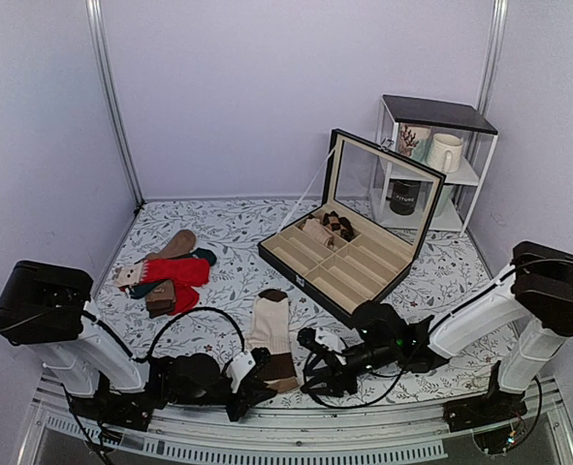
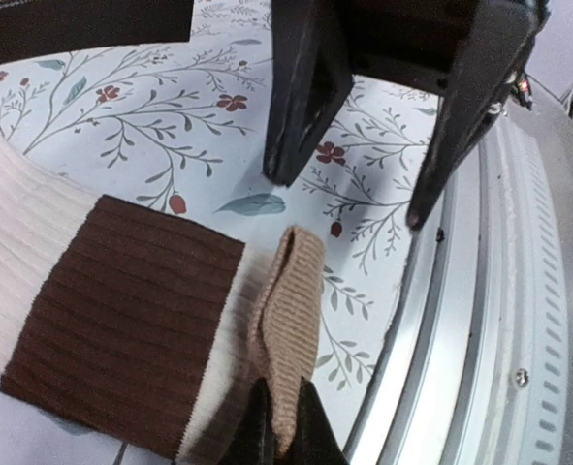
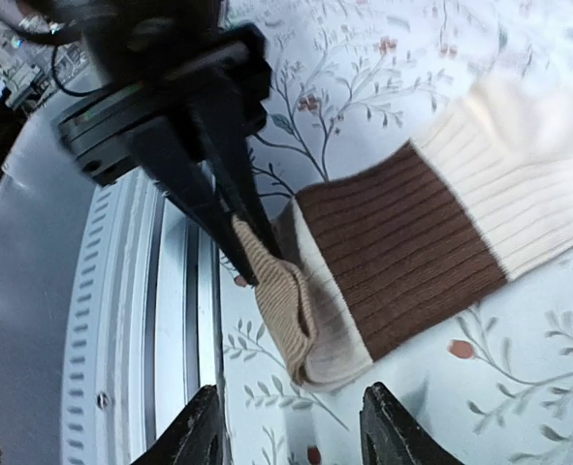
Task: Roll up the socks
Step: Roll a pair of socks at the center of the board.
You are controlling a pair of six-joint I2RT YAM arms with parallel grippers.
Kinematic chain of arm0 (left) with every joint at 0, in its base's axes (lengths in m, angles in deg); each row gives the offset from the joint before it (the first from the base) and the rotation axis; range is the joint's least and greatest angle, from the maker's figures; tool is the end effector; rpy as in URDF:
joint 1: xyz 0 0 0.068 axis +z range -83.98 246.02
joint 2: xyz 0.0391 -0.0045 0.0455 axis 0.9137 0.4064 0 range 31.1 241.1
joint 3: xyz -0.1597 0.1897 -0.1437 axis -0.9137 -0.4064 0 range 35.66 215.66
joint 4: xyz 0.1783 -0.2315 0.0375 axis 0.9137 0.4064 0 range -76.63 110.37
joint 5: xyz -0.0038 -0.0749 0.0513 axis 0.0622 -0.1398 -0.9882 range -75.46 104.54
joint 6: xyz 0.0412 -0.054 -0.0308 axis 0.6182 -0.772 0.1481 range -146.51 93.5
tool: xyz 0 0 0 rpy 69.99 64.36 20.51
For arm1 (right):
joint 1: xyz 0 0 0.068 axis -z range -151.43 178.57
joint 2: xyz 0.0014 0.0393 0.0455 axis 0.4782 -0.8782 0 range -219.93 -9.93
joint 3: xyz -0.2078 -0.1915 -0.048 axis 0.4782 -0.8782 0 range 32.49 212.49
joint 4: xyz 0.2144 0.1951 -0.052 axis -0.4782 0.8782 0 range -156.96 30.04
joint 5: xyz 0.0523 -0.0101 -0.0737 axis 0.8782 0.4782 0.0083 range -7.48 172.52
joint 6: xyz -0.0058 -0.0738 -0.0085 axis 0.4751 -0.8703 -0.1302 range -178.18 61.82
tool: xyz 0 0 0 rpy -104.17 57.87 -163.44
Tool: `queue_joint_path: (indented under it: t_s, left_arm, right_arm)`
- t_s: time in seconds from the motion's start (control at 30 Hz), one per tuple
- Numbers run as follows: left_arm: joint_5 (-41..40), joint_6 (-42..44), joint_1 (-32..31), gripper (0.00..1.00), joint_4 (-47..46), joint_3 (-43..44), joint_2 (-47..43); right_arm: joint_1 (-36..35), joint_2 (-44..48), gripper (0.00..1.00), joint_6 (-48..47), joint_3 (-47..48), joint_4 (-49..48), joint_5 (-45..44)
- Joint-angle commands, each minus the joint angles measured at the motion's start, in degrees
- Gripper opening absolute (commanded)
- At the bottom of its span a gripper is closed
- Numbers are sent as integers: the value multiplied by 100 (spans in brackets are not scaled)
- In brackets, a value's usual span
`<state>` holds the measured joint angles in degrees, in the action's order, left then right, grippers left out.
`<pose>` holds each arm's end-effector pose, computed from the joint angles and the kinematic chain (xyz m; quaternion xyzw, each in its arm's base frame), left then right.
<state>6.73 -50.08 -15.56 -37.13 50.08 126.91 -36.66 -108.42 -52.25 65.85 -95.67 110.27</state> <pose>0.0473 -0.2619 0.0524 0.3914 0.7754 -0.3548 0.3460 0.1149 0.3186 0.0831 -0.5226 0.6997 0.4287 0.2313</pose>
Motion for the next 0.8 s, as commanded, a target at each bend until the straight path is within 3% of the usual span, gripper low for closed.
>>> queue_joint_path:
  t_s: [0.0,0.1,0.3,0.77]
  left_arm:
    - [734,-461,129,0,527,-228,415]
    - [875,-579,200,0,361,-321,468]
    - [1046,-614,281,0,306,-305,577]
    - [1149,-626,349,0,190,-371,606]
  right_arm:
    - [-132,782,50,-1532,-555,-1191,-541]
    - [-343,950,54,-2260,-816,-1488,-624]
    - [-618,583,52,-2748,-529,-1083,-515]
    - [-842,-419,43,-3021,-17,-869,-1160]
